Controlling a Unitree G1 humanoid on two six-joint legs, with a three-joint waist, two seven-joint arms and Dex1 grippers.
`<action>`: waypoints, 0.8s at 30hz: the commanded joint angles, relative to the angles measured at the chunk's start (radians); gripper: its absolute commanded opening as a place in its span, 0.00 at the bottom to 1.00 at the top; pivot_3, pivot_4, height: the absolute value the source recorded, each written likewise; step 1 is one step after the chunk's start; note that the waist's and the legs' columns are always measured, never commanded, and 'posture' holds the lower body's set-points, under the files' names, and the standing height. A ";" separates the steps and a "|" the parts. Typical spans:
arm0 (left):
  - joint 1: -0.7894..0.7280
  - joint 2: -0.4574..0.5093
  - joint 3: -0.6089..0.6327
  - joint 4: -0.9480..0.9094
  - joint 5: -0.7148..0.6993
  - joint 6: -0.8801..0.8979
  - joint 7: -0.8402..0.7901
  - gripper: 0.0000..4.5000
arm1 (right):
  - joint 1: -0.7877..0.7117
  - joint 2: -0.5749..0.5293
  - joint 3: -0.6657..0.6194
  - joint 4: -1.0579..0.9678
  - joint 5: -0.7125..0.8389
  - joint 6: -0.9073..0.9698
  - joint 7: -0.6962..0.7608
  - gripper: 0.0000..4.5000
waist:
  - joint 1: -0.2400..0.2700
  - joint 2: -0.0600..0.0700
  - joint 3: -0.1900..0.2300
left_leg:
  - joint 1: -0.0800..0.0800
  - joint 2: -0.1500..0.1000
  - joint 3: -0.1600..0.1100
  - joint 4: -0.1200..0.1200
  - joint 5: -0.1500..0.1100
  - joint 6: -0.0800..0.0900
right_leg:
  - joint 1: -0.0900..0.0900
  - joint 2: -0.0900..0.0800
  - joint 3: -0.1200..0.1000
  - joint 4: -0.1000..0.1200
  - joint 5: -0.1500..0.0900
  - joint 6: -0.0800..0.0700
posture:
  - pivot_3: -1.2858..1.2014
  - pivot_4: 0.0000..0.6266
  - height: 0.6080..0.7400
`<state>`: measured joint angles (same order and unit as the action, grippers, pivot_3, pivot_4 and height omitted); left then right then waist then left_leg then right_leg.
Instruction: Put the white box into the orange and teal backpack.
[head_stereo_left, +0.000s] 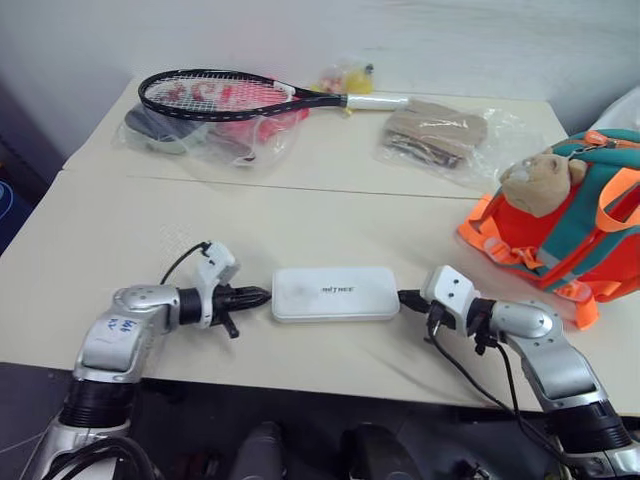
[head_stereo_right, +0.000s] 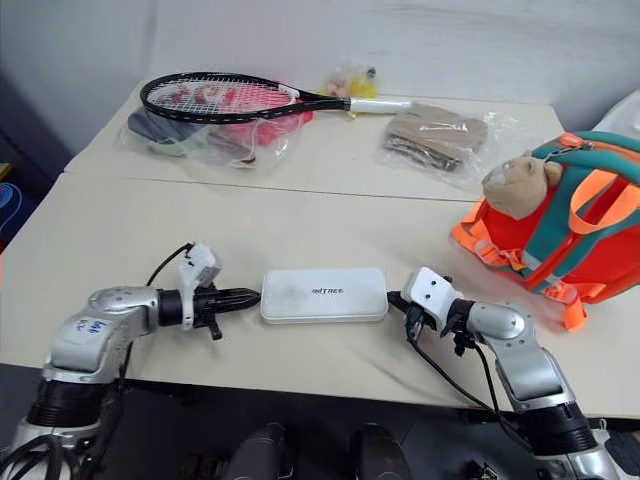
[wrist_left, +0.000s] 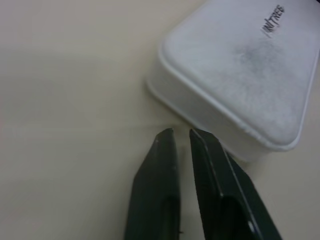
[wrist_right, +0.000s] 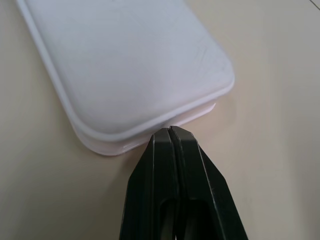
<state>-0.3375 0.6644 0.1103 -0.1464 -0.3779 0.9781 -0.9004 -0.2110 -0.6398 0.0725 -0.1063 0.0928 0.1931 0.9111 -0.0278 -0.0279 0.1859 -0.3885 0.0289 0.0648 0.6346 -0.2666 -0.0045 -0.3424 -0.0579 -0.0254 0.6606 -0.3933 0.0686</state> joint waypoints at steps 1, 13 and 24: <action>-0.102 0.069 0.029 0.073 -0.117 0.405 -0.003 0.40 | -0.023 -0.017 0.003 0.008 0.013 -0.033 0.029 0.00 | 0.000 0.000 0.000 | 0.000 0.000 0.000 0.000 0.000 0.000 | 0.000 0.000 0.000 0.000 0.000 0.000 | 0.52 0.24 1.00; -0.388 -0.096 0.062 0.566 -0.344 0.636 0.211 0.93 | -0.060 -0.016 0.028 0.063 0.012 -0.097 0.069 0.00 | 0.008 0.000 0.000 | 0.000 -0.001 -0.001 0.003 0.001 -0.002 | 0.001 -0.001 0.000 0.001 0.000 0.000 | 0.52 0.24 1.00; -0.399 -0.154 0.019 0.582 -0.734 0.636 0.413 0.84 | -0.076 0.022 0.059 0.077 -0.002 -0.113 0.053 0.00 | 0.018 0.000 0.000 | -0.001 -0.001 0.000 0.005 0.000 -0.002 | 0.000 -0.001 0.000 0.001 0.000 0.001 | 0.52 0.24 1.00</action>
<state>-0.7266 0.5109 0.1173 0.4466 -1.0246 1.6091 -0.5174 -0.2724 -0.6207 0.1293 -0.0245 0.0870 0.1044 0.9697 -0.0102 -0.0280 0.1860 -0.3895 0.0282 0.0644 0.6397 -0.2661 -0.0068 -0.3424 -0.0586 -0.0255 0.6615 -0.3934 0.0692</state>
